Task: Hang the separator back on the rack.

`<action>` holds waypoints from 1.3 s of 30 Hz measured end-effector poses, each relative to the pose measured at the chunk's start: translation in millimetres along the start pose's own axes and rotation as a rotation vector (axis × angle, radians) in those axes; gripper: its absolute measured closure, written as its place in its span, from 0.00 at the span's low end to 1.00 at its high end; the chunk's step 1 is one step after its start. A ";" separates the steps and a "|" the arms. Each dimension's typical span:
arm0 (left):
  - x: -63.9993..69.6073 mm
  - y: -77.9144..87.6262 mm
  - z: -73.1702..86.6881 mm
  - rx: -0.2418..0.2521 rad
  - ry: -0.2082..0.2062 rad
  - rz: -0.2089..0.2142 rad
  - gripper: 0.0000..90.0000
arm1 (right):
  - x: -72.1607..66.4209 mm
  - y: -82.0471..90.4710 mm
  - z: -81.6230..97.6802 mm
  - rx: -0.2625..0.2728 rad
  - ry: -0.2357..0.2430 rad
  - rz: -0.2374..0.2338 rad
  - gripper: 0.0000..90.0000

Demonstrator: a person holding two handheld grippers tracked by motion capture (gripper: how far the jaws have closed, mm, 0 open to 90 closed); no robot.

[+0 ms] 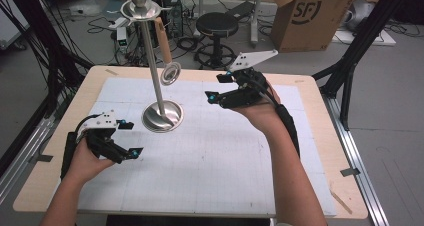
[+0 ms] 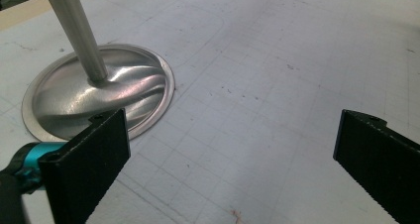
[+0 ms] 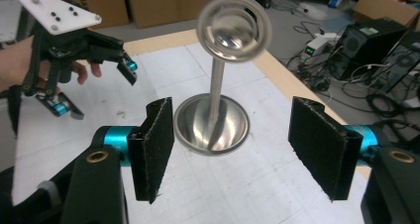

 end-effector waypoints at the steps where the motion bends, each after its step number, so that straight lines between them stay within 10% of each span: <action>1: 0.0 0.1 0.1 0.000 0.003 0.002 0.02 | 1.2 1.1 2.9 0.005 -0.004 0.003 0.35; 39: 0.9 -0.4 0.0 0.009 0.004 0.009 0.02 | 21.6 10.6 150.1 0.067 -0.154 0.025 0.18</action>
Point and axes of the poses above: each handheld gripper's, and its own axes: y roughly backward along the jaws, z roughly out of its underside, x roughly to its right, the point moved 10 cm from there along -y, roughly forward along the jaws, and after that the axes turned 8 degrees about -y, right-handed, at the moved point
